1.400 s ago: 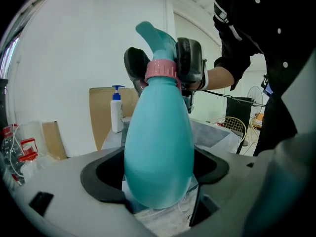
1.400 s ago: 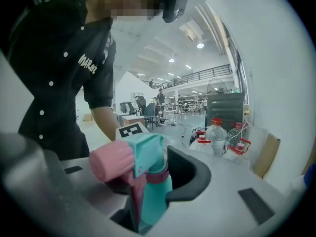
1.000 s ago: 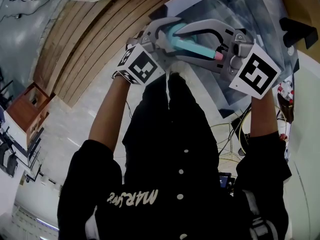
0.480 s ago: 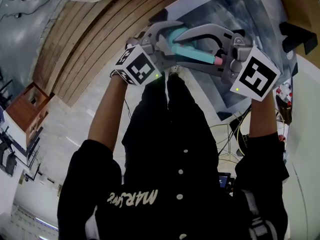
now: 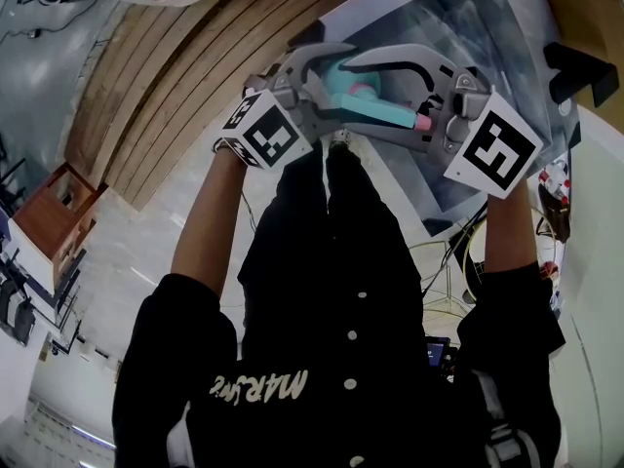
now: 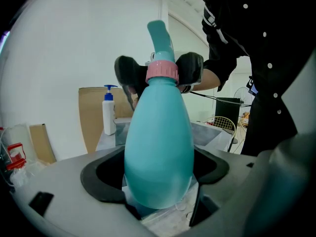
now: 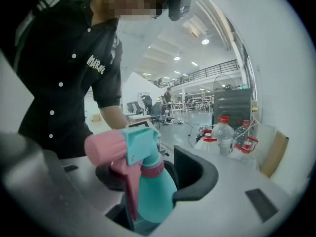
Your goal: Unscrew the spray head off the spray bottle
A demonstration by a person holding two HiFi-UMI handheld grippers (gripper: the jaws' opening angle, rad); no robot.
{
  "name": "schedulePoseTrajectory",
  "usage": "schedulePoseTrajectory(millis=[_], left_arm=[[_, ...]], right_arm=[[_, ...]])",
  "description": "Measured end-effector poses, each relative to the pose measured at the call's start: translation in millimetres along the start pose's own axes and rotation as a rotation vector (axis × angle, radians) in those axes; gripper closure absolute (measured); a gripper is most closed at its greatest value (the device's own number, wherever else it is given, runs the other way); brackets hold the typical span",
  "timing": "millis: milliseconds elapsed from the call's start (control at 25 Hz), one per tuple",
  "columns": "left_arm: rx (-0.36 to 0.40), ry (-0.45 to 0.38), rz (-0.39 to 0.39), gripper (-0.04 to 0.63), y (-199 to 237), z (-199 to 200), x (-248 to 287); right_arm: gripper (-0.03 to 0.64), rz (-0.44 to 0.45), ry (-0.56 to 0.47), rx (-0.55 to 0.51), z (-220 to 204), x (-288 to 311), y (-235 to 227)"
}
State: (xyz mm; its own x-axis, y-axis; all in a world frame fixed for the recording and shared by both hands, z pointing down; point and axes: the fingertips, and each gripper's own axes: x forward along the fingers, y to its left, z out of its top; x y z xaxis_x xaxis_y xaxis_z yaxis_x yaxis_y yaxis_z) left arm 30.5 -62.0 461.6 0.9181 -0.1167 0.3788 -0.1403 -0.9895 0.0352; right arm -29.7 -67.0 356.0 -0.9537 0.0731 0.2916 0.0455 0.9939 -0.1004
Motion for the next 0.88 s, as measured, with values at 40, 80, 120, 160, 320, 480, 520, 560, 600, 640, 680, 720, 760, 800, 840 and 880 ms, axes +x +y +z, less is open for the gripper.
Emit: schedulePoseTrajectory(millis=[40, 80, 120, 160, 320, 480, 520, 560, 600, 640, 680, 720, 760, 800, 840, 880], left_arm=[[0.0, 0.0, 0.001, 0.186, 0, 0, 0], [-0.001, 0.0, 0.001, 0.186, 0, 0, 0], [-0.002, -0.001, 0.002, 0.186, 0, 0, 0], [-0.002, -0.002, 0.003, 0.186, 0, 0, 0], [-0.005, -0.005, 0.011, 0.186, 0, -1, 0], [-0.007, -0.003, 0.02, 0.186, 0, -1, 0], [-0.008, -0.002, 0.023, 0.186, 0, -1, 0], [-0.009, -0.003, 0.025, 0.186, 0, -1, 0], [-0.011, -0.003, 0.027, 0.186, 0, -1, 0], [-0.012, -0.004, 0.029, 0.186, 0, -1, 0], [-0.013, -0.004, 0.031, 0.186, 1, -1, 0], [-0.014, -0.005, 0.033, 0.186, 1, -1, 0], [-0.014, -0.005, 0.034, 0.186, 1, -1, 0], [-0.014, -0.005, 0.036, 0.186, 1, -1, 0], [-0.015, -0.005, 0.039, 0.186, 1, -1, 0], [-0.016, -0.004, 0.042, 0.186, 1, -1, 0]], right_arm=[[0.374, -0.028, -0.002, 0.019, -2, -3, -2], [0.366, -0.057, -0.012, 0.039, -4, -6, -3], [0.353, -0.085, -0.029, 0.057, -5, -10, -3], [0.351, -0.113, -0.048, 0.073, -5, -14, -3], [0.342, -0.254, -0.082, 0.134, -19, -30, -1], [0.341, -0.446, -0.122, 0.217, -21, -46, 10], [0.341, -0.504, -0.129, 0.243, -20, -49, 15], [0.341, -0.566, -0.136, 0.271, -20, -52, 21], [0.342, -0.625, -0.142, 0.297, -20, -54, 27], [0.342, -0.677, -0.147, 0.322, -19, -55, 34], [0.35, -0.716, -0.151, 0.342, -16, -53, 42], [0.356, -0.742, -0.152, 0.357, -12, -49, 49], [0.359, -0.758, -0.15, 0.368, -8, -43, 55], [0.359, -0.77, -0.149, 0.378, -3, -37, 58], [0.359, -0.781, -0.154, 0.391, 1, -31, 60], [0.359, -0.793, -0.162, 0.409, 3, -26, 59]])
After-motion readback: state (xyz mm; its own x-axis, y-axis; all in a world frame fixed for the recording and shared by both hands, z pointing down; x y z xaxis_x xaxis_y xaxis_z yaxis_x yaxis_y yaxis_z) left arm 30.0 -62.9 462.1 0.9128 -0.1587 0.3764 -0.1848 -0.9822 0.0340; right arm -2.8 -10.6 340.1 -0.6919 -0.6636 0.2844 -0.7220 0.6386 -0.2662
